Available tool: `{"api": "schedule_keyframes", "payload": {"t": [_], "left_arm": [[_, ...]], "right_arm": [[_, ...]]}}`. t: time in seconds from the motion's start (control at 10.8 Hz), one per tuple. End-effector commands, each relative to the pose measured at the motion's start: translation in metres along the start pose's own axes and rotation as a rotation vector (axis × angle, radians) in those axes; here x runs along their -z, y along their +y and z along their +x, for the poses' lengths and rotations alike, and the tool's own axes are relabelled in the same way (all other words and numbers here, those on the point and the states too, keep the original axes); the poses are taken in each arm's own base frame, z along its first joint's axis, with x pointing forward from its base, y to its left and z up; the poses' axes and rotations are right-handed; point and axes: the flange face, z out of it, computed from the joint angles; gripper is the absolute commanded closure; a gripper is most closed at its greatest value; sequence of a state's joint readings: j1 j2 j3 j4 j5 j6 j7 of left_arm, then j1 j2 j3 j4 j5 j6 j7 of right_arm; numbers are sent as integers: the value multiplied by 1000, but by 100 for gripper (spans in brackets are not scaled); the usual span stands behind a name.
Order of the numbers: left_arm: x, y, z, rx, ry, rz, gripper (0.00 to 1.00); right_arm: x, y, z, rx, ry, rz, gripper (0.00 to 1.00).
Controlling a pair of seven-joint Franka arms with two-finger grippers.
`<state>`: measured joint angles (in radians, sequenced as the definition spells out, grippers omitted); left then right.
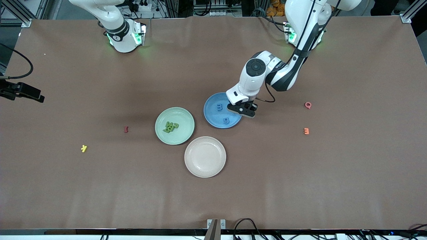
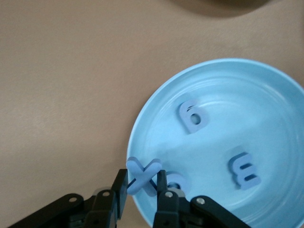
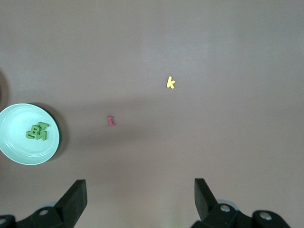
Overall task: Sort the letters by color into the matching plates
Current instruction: 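Open the left gripper to release the blue X onto the blue plate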
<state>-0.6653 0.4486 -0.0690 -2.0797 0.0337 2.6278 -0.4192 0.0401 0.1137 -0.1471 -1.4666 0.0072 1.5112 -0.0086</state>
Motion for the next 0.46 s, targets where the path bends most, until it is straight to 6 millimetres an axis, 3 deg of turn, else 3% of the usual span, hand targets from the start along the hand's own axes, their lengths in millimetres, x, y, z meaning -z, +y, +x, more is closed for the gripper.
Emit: {"api": "schedule_keyframes", "payload": {"t": [0.0, 0.09, 0.18, 0.28, 0.37], "left_arm": [[-3, 17, 11, 53, 1, -11, 100], [-4, 21, 13, 73, 1, -14, 100], [-3, 25, 14, 74, 3, -17, 65], [0, 35, 10, 54, -1, -14, 1], [2, 35, 11, 56, -14, -6, 0]], "right_arm": [[-1, -1, -2, -5, 0, -9, 0], [-1, -1, -2, -5, 0, -9, 0], [-1, 0, -2, -7, 0, -9, 0], [-1, -1, -2, -5, 0, -9, 0], [-1, 0, -2, -7, 0, -9, 0]]}}
